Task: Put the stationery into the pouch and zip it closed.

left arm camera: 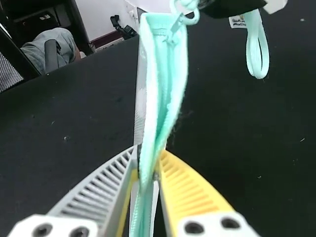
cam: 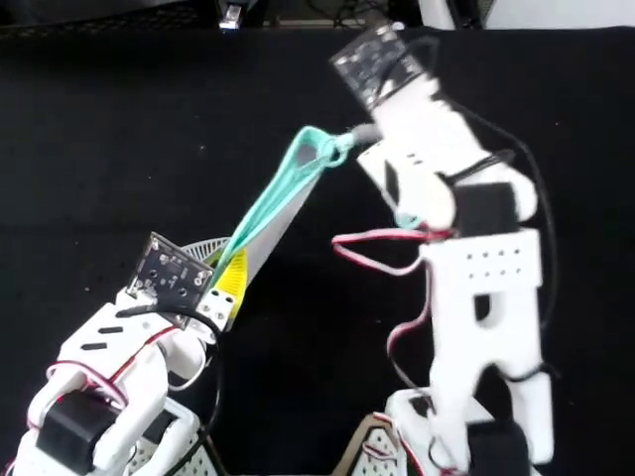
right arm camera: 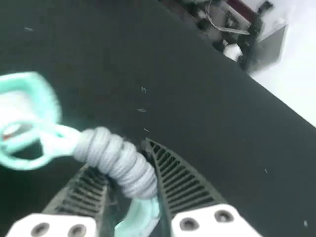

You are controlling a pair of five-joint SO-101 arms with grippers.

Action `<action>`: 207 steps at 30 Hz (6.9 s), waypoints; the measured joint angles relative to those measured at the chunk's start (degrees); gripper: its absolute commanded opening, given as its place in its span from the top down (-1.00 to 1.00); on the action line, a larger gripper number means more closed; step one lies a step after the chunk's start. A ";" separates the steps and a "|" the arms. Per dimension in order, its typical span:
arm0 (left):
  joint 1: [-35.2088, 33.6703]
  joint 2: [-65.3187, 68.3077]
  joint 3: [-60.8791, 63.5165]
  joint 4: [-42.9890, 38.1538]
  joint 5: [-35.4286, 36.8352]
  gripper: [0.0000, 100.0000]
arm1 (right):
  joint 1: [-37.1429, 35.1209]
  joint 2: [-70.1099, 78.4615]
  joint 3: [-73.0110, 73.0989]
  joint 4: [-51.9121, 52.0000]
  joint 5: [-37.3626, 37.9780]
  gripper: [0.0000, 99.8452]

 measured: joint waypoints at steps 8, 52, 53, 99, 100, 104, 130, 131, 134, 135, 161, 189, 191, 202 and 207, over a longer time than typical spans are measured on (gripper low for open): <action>-0.09 -0.09 0.00 0.53 0.09 0.93 | 5.63 4.13 -2.29 -2.73 0.26 0.98; -0.18 -0.09 0.00 0.88 0.09 0.93 | -19.16 -8.70 14.59 -3.08 -8.18 0.58; -0.18 -0.09 0.00 0.88 0.09 0.93 | -20.04 -8.70 14.59 -3.08 -8.18 0.58; -0.09 0.00 0.00 0.26 0.00 0.93 | -4.66 -0.09 16.88 -23.56 -7.56 0.98; -0.09 0.00 0.00 0.26 0.00 0.93 | -4.04 0.70 16.26 -23.65 -7.56 0.98; -0.09 0.18 0.00 0.18 0.00 0.93 | -1.67 4.31 13.19 -23.65 -7.38 0.98; -1.49 0.09 0.00 1.14 0.18 0.93 | -4.13 3.34 12.04 -19.60 -6.42 0.97; -3.08 0.09 0.00 1.14 0.18 0.93 | -4.22 3.25 12.04 -19.60 -6.42 0.97; -10.29 0.09 0.00 0.88 0.26 0.93 | -4.31 3.25 12.04 -19.60 -6.42 0.97; -13.36 0.09 0.00 0.00 0.26 0.93 | -4.31 3.25 12.22 -19.60 -6.42 0.97; -26.90 0.44 7.21 -7.82 -3.16 0.92 | -3.08 34.11 2.11 -22.15 -13.19 0.61; -27.16 0.62 23.56 -1.76 -6.24 0.93 | -2.64 -63.65 74.20 -19.96 -13.36 0.98; -27.16 0.70 25.58 -1.76 -6.24 0.94 | -2.64 -71.82 79.74 -19.08 -13.27 0.98; -27.16 -10.64 38.68 -1.76 -6.24 0.94 | -2.73 -79.12 90.37 -7.65 -13.27 0.97; -27.16 -19.16 45.19 1.23 -6.24 0.94 | -2.73 -79.12 91.16 -0.53 -13.27 0.97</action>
